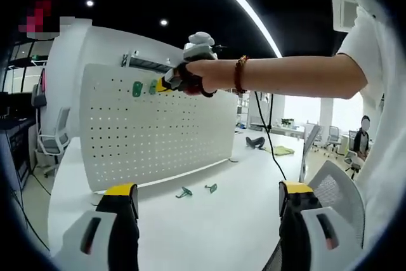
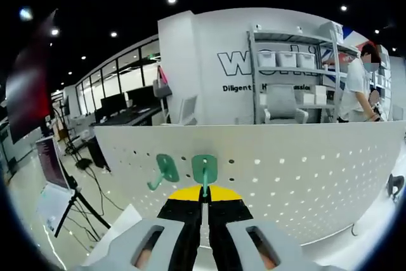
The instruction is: Insert the hook assembly into the mounting plate slot until the hook locks in place.
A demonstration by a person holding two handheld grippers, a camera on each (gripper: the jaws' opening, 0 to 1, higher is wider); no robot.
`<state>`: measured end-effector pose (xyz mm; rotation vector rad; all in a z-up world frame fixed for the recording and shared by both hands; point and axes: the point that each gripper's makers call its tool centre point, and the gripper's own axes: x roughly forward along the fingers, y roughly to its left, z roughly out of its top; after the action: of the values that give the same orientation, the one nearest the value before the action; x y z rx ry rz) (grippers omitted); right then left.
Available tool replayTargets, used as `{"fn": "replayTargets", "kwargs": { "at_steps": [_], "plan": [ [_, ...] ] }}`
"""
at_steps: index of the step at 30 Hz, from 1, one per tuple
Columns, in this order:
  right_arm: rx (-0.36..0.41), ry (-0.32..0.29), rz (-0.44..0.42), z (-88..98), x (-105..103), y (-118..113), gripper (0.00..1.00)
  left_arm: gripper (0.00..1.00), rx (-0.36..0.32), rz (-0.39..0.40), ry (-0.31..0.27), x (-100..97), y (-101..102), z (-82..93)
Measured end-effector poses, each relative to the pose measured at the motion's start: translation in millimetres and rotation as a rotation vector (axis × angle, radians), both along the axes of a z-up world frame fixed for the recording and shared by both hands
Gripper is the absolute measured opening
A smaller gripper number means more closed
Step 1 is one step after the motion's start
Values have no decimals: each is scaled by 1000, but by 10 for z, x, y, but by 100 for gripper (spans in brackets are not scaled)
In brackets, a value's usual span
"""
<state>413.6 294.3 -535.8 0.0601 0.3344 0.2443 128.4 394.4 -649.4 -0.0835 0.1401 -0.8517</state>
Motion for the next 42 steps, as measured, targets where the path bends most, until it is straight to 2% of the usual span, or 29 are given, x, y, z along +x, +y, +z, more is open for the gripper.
{"fn": "replayTargets", "kwargs": {
  "at_steps": [14, 20, 25, 38, 42],
  "plan": [
    [1, 13, -29, -14, -15, 19, 1, 93, -3, 5, 5, -4, 20, -9],
    [-34, 19, -32, 8, -16, 1, 1, 93, -13, 8, 5, -4, 30, 3],
    [-52, 36, -37, -51, -12, -3, 1, 93, -13, 3, 3, -10, 11, 16],
    [-57, 58, -44, -31, 34, 4, 1, 92, -24, 11, 11, -12, 29, 10],
    [-32, 77, -13, -27, 36, 26, 3, 92, -23, 7, 13, -14, 23, 4]
  ]
}}
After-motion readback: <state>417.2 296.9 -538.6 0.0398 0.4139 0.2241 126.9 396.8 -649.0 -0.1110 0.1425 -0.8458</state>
